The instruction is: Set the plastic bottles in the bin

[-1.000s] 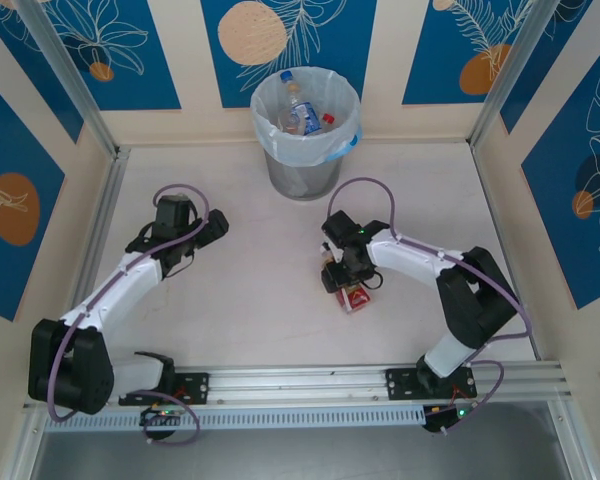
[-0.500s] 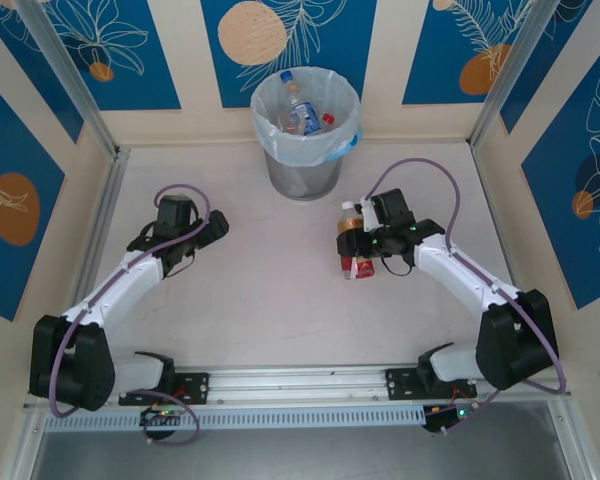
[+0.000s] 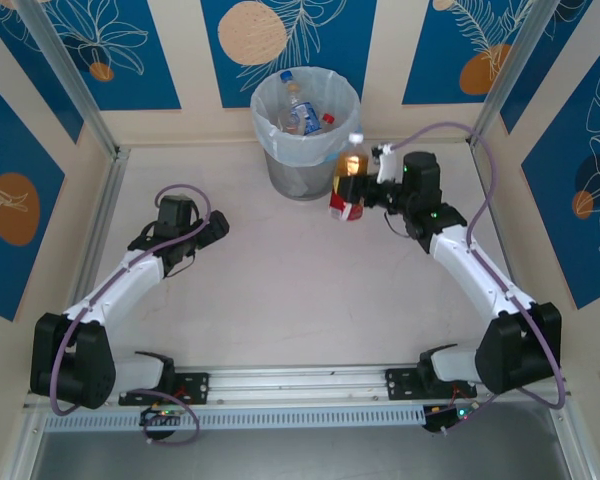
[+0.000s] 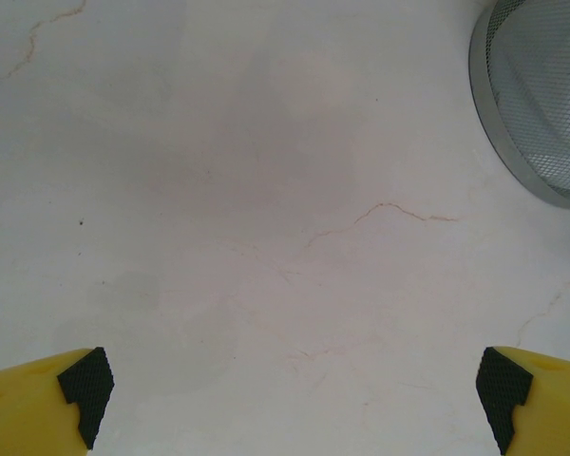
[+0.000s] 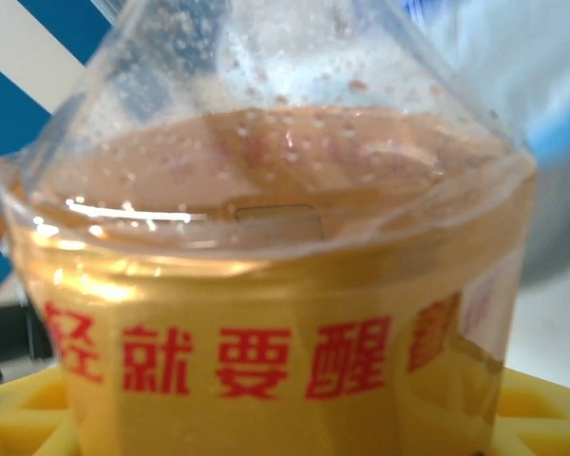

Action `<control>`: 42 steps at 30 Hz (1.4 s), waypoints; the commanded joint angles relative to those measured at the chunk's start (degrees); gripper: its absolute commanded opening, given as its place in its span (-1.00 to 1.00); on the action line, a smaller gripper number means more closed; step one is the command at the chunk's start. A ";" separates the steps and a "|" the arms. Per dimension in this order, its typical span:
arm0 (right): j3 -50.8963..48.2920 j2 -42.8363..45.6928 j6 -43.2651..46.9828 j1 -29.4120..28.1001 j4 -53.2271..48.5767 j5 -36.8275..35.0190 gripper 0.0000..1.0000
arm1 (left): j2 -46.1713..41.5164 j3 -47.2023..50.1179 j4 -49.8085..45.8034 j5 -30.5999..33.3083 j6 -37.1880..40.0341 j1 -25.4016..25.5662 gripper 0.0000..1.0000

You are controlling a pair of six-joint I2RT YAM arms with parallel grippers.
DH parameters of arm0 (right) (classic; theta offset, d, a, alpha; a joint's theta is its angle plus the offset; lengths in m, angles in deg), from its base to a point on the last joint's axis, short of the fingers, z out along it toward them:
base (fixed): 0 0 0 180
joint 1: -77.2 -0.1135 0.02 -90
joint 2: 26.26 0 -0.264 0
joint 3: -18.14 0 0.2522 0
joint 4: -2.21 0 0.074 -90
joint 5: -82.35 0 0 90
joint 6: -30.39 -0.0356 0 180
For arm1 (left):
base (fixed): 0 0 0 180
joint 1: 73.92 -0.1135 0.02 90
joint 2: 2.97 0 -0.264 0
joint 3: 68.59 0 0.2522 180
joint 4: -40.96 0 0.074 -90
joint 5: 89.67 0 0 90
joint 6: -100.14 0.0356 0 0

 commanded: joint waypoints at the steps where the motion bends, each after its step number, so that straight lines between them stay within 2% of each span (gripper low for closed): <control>1: 8.34 -4.14 -0.80 1.08 6.13 2.00 -0.07 | -0.95 -1.79 -1.40 1.14 0.89 -0.74 0.99; 6: 21.52 -12.20 2.09 1.81 4.45 0.25 -0.06 | -2.37 -1.25 -2.43 1.97 0.96 -0.75 0.99; 14: 43.57 -29.83 6.09 2.64 4.95 -2.30 -0.06 | -3.38 -1.00 -2.73 1.77 0.16 -0.74 0.99; 19: 58.68 -41.30 12.89 2.00 -3.49 -6.44 -0.02 | -4.71 -0.59 -3.69 2.49 0.13 -0.77 0.99; 22: 66.54 -46.69 15.68 1.71 -9.15 -9.28 0.16 | -6.14 -0.46 -4.69 3.17 0.57 -0.84 0.99; 24: 73.05 -49.70 17.94 1.26 -15.39 -11.40 0.45 | -7.40 -0.55 -5.02 3.21 0.88 -1.18 0.99; 28: 78.69 -49.92 21.00 0.73 -21.92 -11.80 0.80 | -9.70 -0.95 -4.76 6.28 3.56 -1.68 0.99; 30: 78.22 -47.72 21.43 0.77 -23.14 -11.22 0.99 | -9.71 -1.62 -4.85 8.09 5.40 -2.05 0.99; 33: 74.33 -42.89 21.42 1.05 -24.16 -11.05 0.99 | -8.89 -2.13 -3.69 10.23 8.32 -2.77 0.99; 35: 68.10 -38.08 20.21 1.45 -23.66 -12.09 0.99 | -8.37 -1.36 -1.48 12.55 10.96 -3.07 0.99; 38: 50.54 -28.06 18.73 2.06 -17.62 -15.07 0.99 | -7.74 1.96 4.62 19.32 16.36 -3.83 0.99; 40: 35.05 -19.65 18.21 2.91 -9.39 -17.42 0.99 | -6.96 4.91 9.87 23.15 19.62 -5.30 0.99; 42: 23.31 -13.39 16.54 4.30 -3.84 -19.34 0.99 | -5.83 6.87 13.89 23.03 21.85 -7.37 0.99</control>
